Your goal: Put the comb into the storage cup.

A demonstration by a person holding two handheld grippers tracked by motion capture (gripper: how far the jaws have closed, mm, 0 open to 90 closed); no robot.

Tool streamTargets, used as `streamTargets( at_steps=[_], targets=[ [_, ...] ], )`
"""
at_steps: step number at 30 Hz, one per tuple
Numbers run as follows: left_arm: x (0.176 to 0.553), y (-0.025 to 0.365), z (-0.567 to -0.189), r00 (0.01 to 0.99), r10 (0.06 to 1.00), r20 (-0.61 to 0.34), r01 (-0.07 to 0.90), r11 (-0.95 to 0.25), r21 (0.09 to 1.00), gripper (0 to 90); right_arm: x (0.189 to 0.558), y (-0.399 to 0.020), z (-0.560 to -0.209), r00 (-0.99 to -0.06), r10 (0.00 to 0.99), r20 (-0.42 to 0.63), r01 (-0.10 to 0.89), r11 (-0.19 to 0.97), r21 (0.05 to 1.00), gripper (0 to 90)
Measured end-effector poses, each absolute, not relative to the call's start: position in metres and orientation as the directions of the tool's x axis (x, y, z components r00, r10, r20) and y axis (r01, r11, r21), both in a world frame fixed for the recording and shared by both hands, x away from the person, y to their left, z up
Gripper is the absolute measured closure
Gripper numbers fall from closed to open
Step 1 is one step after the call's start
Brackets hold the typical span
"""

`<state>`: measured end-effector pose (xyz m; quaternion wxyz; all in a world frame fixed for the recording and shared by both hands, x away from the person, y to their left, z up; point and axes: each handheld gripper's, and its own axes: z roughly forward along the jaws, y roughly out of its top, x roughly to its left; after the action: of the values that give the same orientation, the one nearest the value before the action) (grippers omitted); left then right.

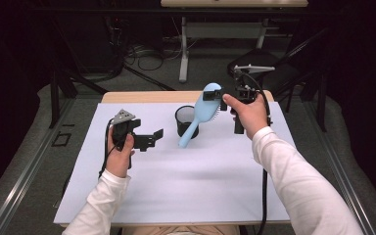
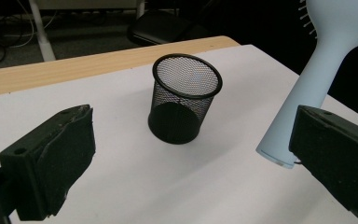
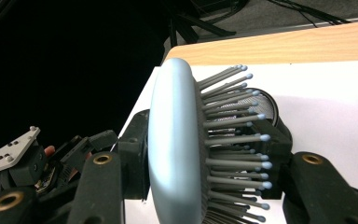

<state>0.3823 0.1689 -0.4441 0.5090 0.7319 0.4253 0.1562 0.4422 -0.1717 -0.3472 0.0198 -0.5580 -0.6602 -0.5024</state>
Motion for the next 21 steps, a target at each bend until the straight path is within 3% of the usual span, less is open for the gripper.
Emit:
streamTargets(
  at_steps=[21],
  targets=[
    [0.3831, 0.1724, -0.4444, 0.579, 0.786, -0.217, 0.469, -0.103, 0.877, 0.7, 0.4472, -0.1743, -0.3462, -0.366, 0.728, 0.579, 0.753, -0.133, 0.644, 49.0]
  ],
)
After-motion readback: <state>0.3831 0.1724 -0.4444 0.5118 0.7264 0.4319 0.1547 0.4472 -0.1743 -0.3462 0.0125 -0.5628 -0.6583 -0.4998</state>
